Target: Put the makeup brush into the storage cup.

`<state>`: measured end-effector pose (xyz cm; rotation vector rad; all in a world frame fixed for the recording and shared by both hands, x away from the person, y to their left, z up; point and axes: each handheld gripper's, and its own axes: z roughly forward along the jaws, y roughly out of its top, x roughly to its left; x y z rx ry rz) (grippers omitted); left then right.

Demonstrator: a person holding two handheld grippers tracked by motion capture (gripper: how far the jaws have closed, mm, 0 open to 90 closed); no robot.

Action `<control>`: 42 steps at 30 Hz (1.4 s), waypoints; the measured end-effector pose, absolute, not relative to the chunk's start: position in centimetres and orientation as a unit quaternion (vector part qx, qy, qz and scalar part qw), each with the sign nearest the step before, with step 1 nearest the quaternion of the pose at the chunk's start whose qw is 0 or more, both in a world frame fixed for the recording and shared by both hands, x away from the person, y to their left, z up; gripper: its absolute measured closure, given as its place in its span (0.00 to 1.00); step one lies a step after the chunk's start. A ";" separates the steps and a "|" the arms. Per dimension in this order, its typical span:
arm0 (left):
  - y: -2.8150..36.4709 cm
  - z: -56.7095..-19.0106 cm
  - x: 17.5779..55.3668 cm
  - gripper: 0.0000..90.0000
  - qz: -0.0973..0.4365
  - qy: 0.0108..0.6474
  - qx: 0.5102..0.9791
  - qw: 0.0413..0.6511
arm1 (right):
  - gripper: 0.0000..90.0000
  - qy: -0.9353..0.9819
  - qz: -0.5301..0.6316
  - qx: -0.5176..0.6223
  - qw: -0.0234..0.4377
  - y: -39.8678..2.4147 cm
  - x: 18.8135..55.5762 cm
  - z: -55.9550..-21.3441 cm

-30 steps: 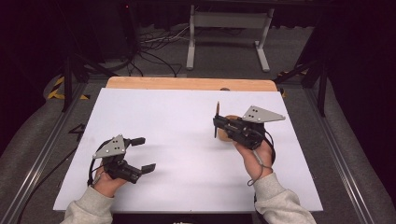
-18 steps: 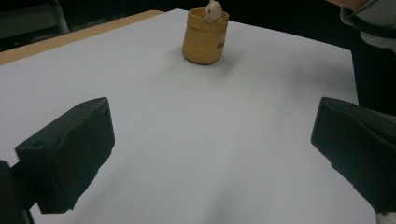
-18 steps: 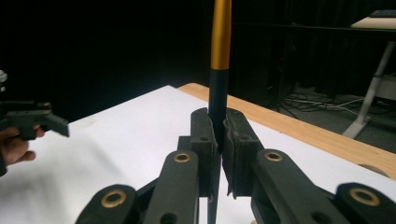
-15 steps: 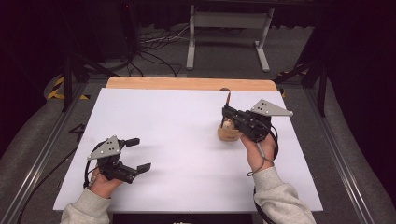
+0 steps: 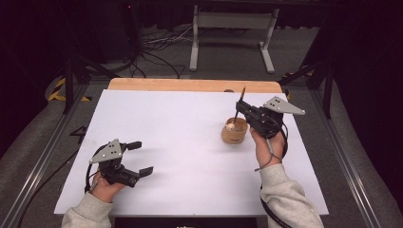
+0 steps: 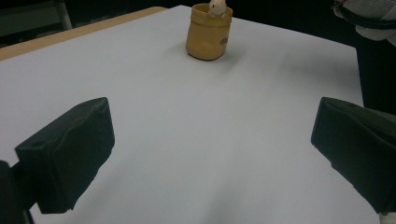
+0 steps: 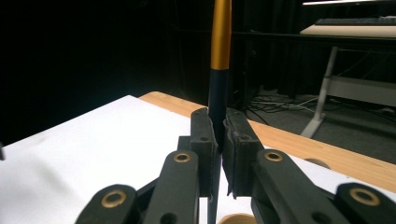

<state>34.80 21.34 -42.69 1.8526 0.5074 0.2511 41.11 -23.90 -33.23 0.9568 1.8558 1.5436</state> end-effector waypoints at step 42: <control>21.4 -42.8 34.8 0.00 0.101 0.214 0.786 0.571 | 0.93 0.696 0.538 0.383 0.282 -25.0 43.7 -38.7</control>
